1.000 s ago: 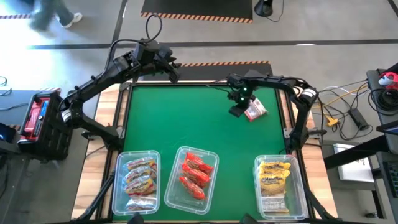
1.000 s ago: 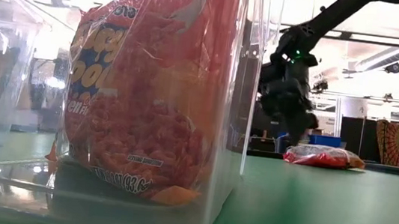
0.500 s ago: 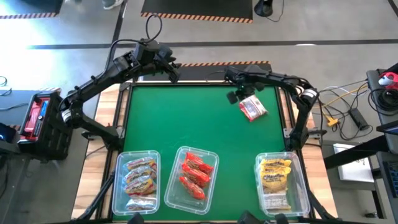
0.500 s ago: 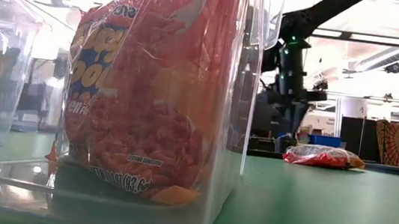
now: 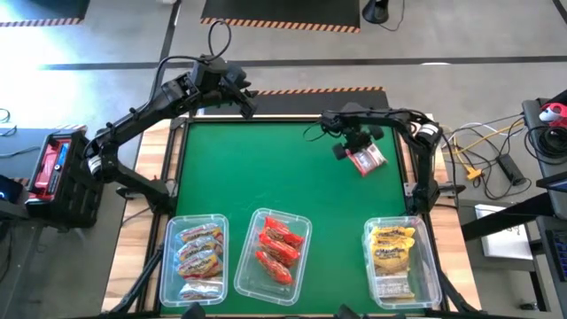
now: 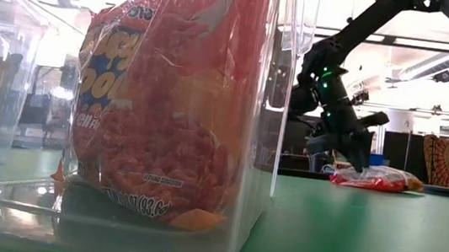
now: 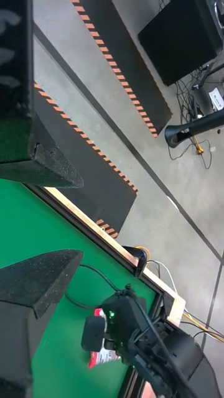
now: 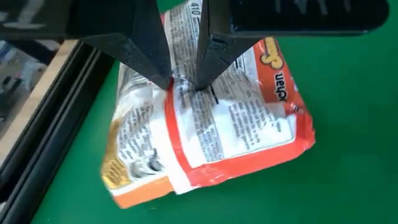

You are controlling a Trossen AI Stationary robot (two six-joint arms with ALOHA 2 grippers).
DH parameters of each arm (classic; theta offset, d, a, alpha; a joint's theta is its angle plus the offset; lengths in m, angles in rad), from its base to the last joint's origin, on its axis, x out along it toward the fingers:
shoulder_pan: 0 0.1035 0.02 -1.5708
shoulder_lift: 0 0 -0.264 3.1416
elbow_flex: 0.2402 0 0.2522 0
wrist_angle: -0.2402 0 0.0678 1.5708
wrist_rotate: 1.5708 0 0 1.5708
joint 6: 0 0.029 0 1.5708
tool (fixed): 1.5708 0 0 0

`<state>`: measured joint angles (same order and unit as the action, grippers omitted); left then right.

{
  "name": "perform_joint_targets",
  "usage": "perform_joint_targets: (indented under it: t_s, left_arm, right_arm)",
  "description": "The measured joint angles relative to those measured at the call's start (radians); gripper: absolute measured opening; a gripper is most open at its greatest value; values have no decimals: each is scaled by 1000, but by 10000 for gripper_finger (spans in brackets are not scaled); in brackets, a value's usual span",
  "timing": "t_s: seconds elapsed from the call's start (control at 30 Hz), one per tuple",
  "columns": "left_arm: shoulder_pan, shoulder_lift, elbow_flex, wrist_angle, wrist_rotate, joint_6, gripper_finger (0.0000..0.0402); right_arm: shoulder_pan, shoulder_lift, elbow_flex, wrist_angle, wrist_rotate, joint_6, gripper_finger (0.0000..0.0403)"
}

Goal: Sort Maruchan noodles
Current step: Put the orange noodle pack into the middle transparent bin

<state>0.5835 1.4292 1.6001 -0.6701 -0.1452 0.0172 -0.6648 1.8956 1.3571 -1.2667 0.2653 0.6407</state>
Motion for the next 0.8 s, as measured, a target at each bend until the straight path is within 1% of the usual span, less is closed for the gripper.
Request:
perform_joint_targets:
  t_s: [0.17,0.4,0.5,0.53,0.6,0.63,0.7,0.8]
  left_arm:
    - [0,0,0,0,0,3,155]
    - [1,0,0,7,0,9,155]
    - [1,0,0,7,0,8,155]
    - [1,0,0,8,0,8,155]
    - [1,0,0,8,0,8,155]
    - [1,0,0,8,0,8,155]
    - [1,0,0,5,1,8,155]
    - [1,0,-6,-30,44,8,155]
  right_arm:
    - [52,13,17,12,-42,-84,68]
    - [131,-3,76,81,-200,-176,68]
    - [174,-3,105,172,-297,-220,68]
    - [189,-3,113,211,-346,-243,68]
    - [217,-2,127,314,-431,-269,68]
    - [230,-2,130,370,-458,-283,68]
    - [249,-1,142,441,-470,-291,68]
    - [252,-1,176,447,-467,-273,68]
